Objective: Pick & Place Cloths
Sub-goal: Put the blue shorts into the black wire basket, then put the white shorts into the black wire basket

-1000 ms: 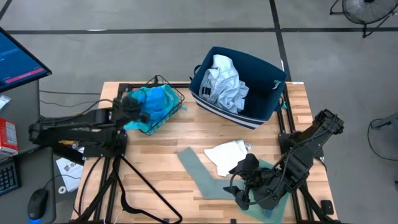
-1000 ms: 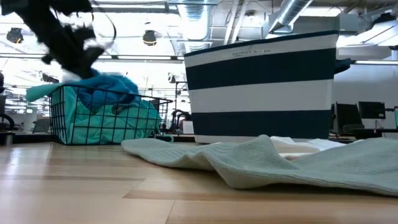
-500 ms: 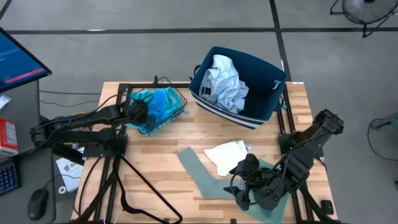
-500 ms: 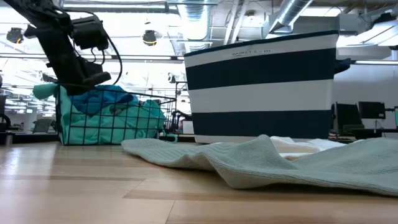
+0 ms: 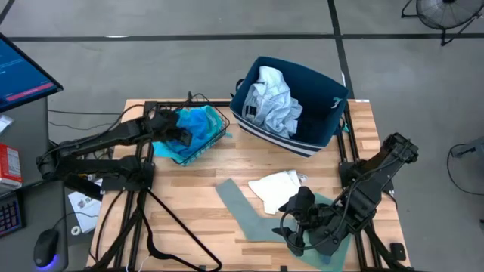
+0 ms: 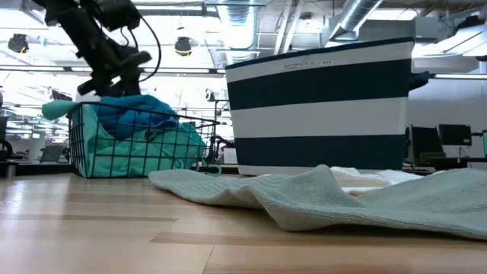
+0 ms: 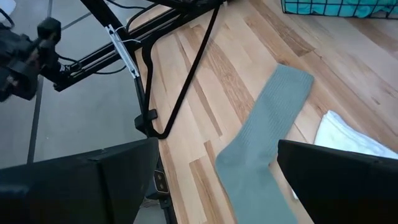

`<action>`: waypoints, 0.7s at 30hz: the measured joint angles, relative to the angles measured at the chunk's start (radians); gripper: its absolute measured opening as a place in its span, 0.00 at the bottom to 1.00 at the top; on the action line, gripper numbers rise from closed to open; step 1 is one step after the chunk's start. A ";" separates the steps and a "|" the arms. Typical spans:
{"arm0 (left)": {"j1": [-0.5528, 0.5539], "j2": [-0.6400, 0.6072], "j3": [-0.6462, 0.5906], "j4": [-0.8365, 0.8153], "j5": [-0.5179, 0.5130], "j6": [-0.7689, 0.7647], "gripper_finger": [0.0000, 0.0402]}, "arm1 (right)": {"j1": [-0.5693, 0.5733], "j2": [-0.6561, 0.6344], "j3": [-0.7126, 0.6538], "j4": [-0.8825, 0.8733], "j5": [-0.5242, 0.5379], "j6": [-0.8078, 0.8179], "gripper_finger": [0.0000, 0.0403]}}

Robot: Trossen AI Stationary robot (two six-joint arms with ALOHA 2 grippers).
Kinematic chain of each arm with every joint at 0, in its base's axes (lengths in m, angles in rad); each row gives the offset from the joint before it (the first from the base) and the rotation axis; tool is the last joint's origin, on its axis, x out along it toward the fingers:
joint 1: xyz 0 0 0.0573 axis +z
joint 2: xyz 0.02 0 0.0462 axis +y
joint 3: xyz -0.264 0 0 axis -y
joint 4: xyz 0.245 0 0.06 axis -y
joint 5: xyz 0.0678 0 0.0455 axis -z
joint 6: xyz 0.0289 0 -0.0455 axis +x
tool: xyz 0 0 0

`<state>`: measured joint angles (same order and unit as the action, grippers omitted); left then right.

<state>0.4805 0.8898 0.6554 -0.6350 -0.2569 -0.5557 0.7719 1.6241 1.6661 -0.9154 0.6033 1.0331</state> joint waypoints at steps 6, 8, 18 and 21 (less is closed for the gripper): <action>0.000 0.000 0.095 0.002 0.014 0.012 0.55 | 0.001 0.000 0.000 0.006 0.000 -0.021 0.80; 0.000 0.001 0.127 0.002 0.013 0.026 0.57 | 0.001 0.000 0.000 0.005 0.000 -0.022 0.80; -0.056 0.002 0.288 0.074 0.151 0.023 0.56 | 0.008 0.000 0.000 0.001 0.000 -0.022 0.80; -0.139 0.005 0.306 0.200 0.171 0.008 0.54 | 0.007 0.000 0.000 -0.005 0.000 -0.022 0.80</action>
<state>0.3412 0.8949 0.9615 -0.4349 -0.0861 -0.5474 0.7794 1.6241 1.6661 -0.9206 0.6029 1.0111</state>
